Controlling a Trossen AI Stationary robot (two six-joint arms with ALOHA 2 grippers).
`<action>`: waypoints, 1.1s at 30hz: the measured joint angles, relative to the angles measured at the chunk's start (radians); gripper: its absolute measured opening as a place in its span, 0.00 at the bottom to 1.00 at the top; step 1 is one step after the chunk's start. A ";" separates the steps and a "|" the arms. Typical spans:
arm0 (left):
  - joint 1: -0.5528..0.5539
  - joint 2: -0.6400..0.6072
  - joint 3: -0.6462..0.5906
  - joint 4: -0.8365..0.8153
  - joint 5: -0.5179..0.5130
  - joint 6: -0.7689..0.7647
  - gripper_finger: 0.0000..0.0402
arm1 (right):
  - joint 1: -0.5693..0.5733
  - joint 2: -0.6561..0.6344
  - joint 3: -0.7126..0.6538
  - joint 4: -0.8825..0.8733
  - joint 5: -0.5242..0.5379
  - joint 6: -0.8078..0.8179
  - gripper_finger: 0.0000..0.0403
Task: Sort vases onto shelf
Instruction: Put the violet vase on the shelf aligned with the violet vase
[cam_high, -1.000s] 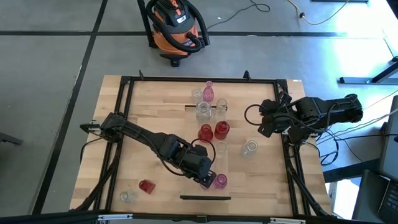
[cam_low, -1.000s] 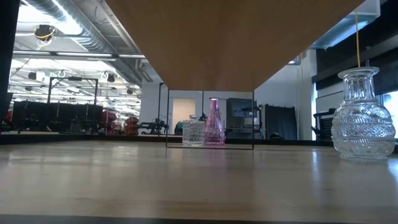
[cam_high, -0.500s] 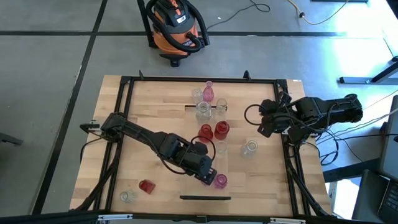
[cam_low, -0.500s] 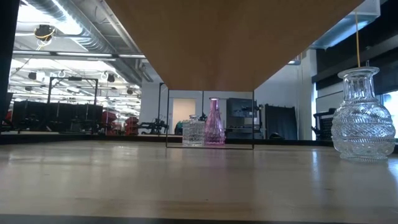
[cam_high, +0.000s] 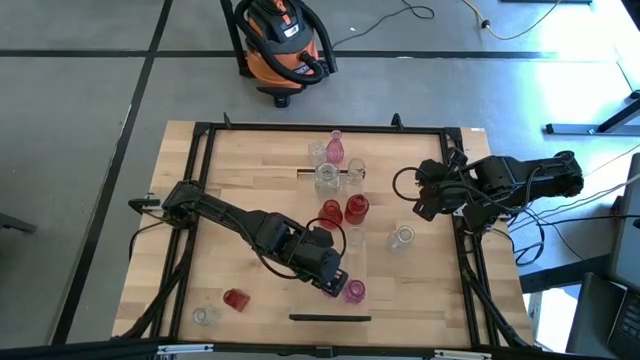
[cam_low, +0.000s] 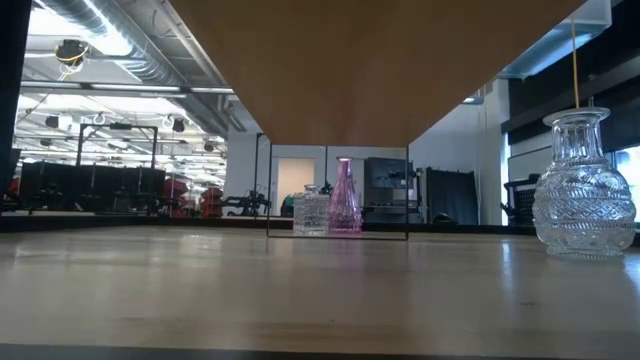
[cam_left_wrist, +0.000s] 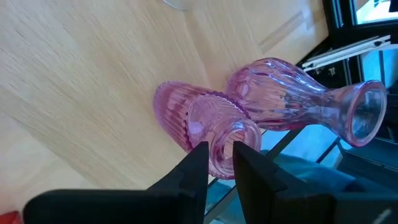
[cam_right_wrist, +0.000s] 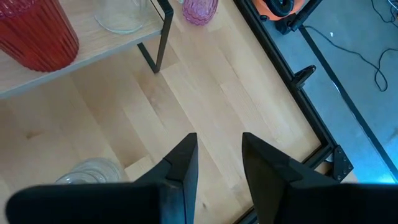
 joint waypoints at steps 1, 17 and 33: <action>0.000 0.000 0.000 0.002 0.006 -0.001 0.17 | 0.000 0.000 0.000 0.000 0.000 0.000 0.27; 0.016 -0.048 0.002 -0.048 -0.141 0.008 0.17 | 0.000 0.000 0.000 0.001 0.002 0.000 0.27; 0.068 -0.001 0.000 -0.064 -0.122 0.119 0.17 | 0.000 0.000 0.000 0.001 0.012 -0.001 0.27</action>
